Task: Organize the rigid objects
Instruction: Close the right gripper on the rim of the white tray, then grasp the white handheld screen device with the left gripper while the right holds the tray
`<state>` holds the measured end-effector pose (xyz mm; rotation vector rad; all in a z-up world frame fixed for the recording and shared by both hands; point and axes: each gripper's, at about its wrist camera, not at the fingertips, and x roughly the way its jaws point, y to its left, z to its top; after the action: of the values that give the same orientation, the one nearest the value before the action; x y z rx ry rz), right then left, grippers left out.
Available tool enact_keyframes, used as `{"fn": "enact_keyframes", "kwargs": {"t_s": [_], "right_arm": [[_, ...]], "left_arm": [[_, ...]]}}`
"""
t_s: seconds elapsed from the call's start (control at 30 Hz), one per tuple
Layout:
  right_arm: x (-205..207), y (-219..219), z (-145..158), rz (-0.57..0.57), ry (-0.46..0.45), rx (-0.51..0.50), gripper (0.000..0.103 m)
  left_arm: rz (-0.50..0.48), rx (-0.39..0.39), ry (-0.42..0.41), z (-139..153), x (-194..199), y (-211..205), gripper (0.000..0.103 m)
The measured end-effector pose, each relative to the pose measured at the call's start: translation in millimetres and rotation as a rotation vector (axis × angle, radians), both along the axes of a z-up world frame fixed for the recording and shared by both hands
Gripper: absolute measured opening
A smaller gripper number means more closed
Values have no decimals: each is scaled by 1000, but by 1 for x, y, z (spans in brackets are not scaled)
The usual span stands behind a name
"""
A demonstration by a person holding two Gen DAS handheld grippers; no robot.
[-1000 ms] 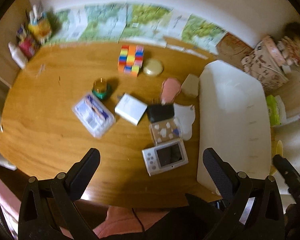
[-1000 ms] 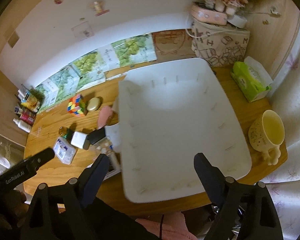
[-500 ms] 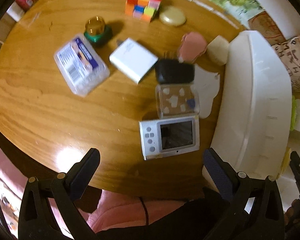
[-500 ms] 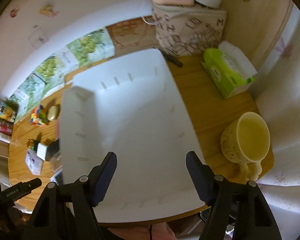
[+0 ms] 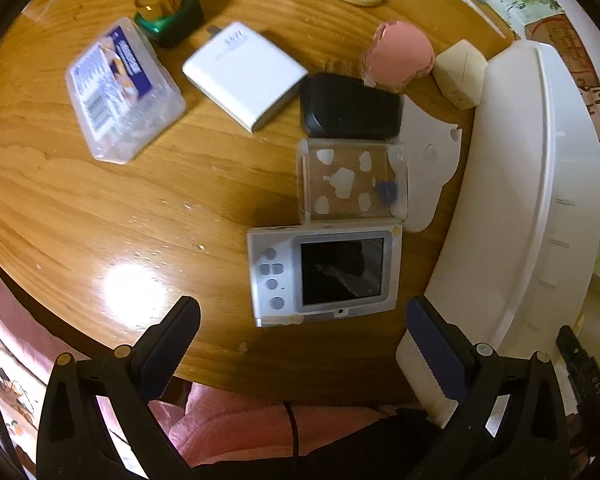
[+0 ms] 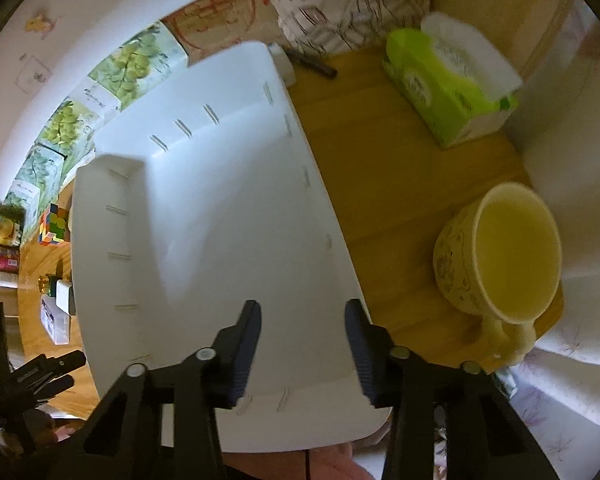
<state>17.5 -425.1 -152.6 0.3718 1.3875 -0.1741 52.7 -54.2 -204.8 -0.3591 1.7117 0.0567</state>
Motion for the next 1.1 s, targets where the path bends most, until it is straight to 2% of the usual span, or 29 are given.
{"fn": "enact_keyframes", "kwargs": {"t_s": [0.4,0.57,0.73,0.83,1.1], "right_arm": [[2,-11,-20,37,62,24,8],[6,-11,-25,65,69,38,3],[11,-6,-28,102,64,69,1],[14,0,-31,126,61,85,0],[11,-15,-20,96,42,36,0]], "left_arm": [[44,-3,52,-32,12,-2,102],[62,-8,74,-46,21,-8,102],[70,-4,82,-59,29,-8,102],[74,2,87,-61,36,-22,102],[61,14,117,-90,47,-26,102]]}}
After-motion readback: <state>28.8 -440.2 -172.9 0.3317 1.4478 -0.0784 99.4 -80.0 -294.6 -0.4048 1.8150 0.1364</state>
